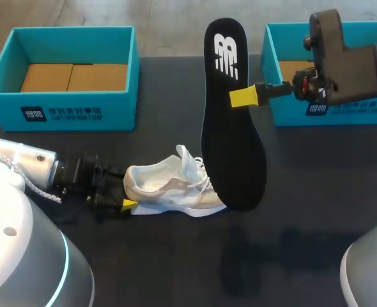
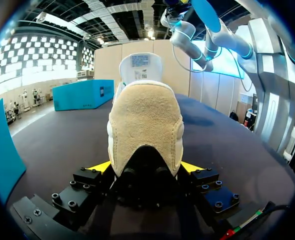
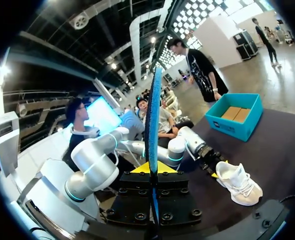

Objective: Take the shoe out of the shoebox, open the shoe tongue, remove and reinsert the insole, then place the shoe into the shoebox

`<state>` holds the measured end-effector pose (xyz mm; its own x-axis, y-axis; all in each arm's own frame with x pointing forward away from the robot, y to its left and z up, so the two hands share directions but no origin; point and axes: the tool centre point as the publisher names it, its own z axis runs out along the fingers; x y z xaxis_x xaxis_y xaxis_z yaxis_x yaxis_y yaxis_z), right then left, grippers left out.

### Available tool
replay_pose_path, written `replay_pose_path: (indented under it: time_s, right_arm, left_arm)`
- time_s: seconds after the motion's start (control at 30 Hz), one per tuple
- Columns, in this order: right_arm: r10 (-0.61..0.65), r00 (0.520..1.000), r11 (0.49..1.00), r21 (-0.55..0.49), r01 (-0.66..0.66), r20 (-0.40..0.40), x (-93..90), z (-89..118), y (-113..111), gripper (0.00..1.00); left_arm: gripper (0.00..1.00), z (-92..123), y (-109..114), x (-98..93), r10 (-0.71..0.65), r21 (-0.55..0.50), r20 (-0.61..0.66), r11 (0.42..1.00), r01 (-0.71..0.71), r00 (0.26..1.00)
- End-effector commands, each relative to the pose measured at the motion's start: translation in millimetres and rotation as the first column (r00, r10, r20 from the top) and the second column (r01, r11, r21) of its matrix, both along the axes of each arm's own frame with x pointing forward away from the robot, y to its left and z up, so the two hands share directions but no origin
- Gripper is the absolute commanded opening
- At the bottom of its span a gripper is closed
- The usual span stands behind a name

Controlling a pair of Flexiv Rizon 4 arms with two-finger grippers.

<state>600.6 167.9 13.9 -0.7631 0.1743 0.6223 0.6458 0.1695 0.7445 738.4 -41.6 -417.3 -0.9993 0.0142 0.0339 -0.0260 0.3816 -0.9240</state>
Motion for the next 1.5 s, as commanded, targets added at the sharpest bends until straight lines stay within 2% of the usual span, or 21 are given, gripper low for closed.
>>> replay_pose_path:
  time_s: [0.03, 0.73, 0.83, 0.87, 0.9, 0.93, 0.97, 1.17, 1.5]
  right_arm:
    - [0.004, 1.000, 1.000, -0.003, -0.004, -0.003, 3.7, 0, 4, 0.00]
    - [0.004, 1.000, 1.000, -0.003, -0.004, -0.003, 3.7, 0, 4, 0.00]
    - [0.004, 1.000, 1.000, -0.003, -0.004, -0.003, 3.7, 0, 4, 0.00]
    - [0.004, 1.000, 1.000, -0.003, -0.004, -0.003, 3.7, 0, 4, 0.00]
    - [0.004, 1.000, 1.000, -0.003, -0.004, -0.003, 3.7, 0, 4, 0.00]
    - [0.004, 1.000, 1.000, -0.003, -0.004, -0.003, 3.7, 0, 4, 0.00]
    - [0.004, 1.000, 1.000, -0.003, -0.004, -0.003, 3.7, 0, 4, 0.00]
    - [0.004, 1.000, 1.000, -0.003, -0.004, -0.003, 3.7, 0, 4, 0.00]
    - [0.004, 1.000, 1.000, -0.003, -0.004, -0.003, 3.7, 0, 4, 0.00]
  left_arm:
    - [0.00, -3, -1, 0.5, 0.001, 0.001, 0.000, 1.000, -0.001, 1.000]
    - [0.00, -3, -1, 0.5, 0.001, 0.001, 0.000, 1.000, -0.001, 1.000]
    - [0.21, -3, -1, 0.5, 0.001, 0.001, 0.000, 1.000, -0.001, 1.000]
    - [0.42, -3, -1, 0.5, 0.001, 0.001, 0.000, 1.000, -0.001, 1.000]
    - [0.49, -3, -1, 0.5, 0.001, 0.001, 0.000, 1.000, -0.001, 1.000]
    - [0.86, -3, -1, 0.5, 0.001, 0.001, 0.000, 1.000, -0.001, 1.000]
    - [1.00, -3, -1, 0.5, 0.001, 0.001, 0.000, 1.000, -0.001, 1.000]
    - [1.00, -2, 2, 1.8, 0.001, -0.006, -0.005, 1.000, -0.001, 1.000]
    - [1.00, 16, 13, -5.0, -0.007, 0.174, 0.007, 0.985, 0.006, 1.000]
